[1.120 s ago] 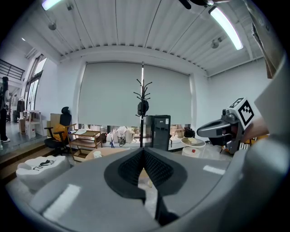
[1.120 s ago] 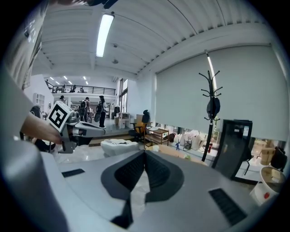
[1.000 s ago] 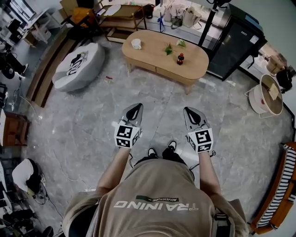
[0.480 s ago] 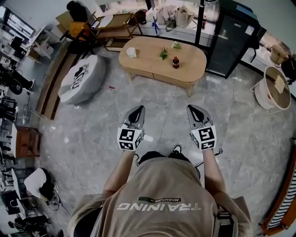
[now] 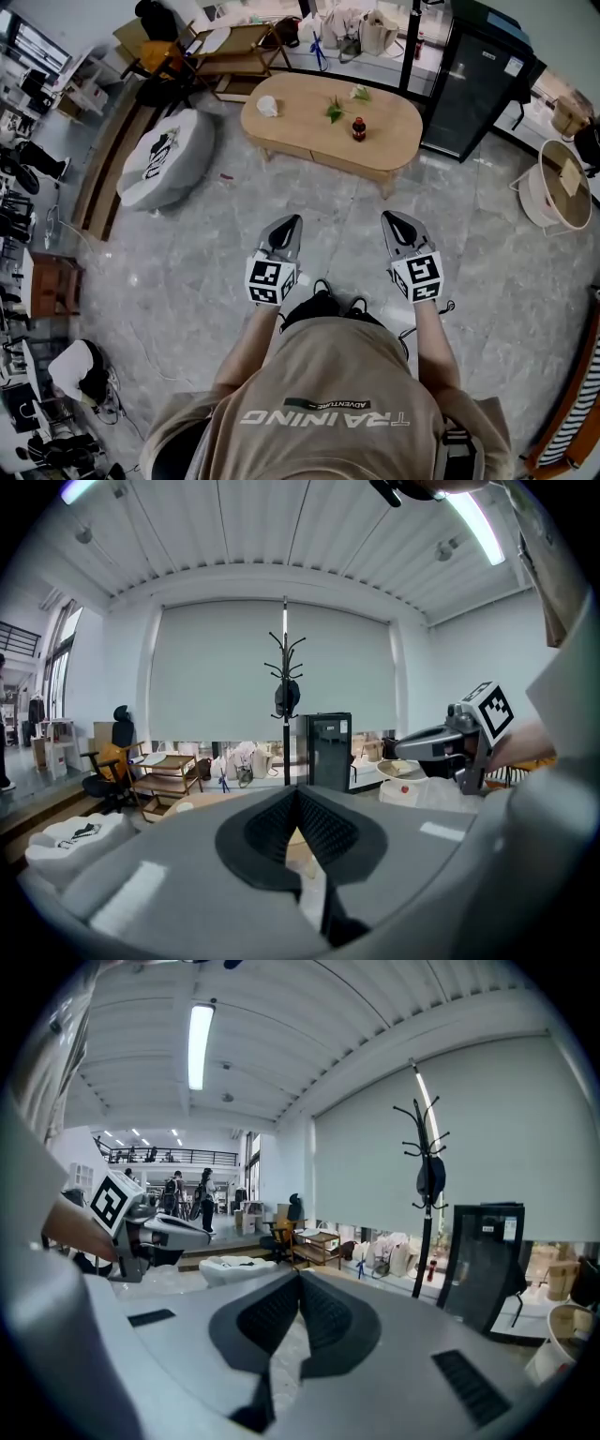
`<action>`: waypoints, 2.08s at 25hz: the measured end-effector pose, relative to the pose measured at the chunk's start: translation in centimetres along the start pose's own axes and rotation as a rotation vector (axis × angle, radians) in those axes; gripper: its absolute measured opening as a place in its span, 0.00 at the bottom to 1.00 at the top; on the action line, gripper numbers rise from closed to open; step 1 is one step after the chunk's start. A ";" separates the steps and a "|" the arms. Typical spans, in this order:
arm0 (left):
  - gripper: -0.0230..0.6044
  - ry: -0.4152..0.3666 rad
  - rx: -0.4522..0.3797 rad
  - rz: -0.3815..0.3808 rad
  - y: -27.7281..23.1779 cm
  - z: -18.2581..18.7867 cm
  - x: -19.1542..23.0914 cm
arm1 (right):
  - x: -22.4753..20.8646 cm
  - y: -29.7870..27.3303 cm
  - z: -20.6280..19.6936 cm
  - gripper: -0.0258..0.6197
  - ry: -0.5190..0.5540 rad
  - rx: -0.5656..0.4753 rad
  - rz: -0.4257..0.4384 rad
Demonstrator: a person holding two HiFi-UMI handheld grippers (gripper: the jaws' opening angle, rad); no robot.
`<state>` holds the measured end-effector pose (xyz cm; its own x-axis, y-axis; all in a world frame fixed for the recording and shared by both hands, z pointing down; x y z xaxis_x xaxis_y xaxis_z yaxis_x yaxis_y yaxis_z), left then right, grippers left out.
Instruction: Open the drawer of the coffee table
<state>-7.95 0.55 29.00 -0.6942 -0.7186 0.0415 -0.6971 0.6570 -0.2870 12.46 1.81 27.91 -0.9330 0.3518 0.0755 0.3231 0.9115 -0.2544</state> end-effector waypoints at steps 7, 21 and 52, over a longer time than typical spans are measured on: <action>0.05 -0.044 -0.021 -0.008 0.0 1.0 4.6 | 2.0 -2.9 2.6 0.05 0.019 -0.004 -0.008; 0.05 -0.012 -0.018 -0.115 -1.4 -0.9 10.7 | 4.9 -5.5 1.3 0.05 -0.018 0.085 -0.111; 0.05 -0.017 -0.011 -0.002 -14.9 4.3 12.8 | -9.3 -18.3 3.0 0.05 -0.035 -0.019 -0.011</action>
<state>-5.70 -19.42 29.67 -0.6896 -0.7237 0.0257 -0.7007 0.6579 -0.2760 14.73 -18.77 28.97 -0.9413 0.3347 0.0443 0.3157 0.9191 -0.2356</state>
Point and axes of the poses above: the fingertips, and each gripper's own axes: y backward along the fingers, x to its left, z out of its top, the point moved 2 cm from there along y, backward along the fingers, and after that the axes turned 12 degrees about -z, right-handed, at the moved point
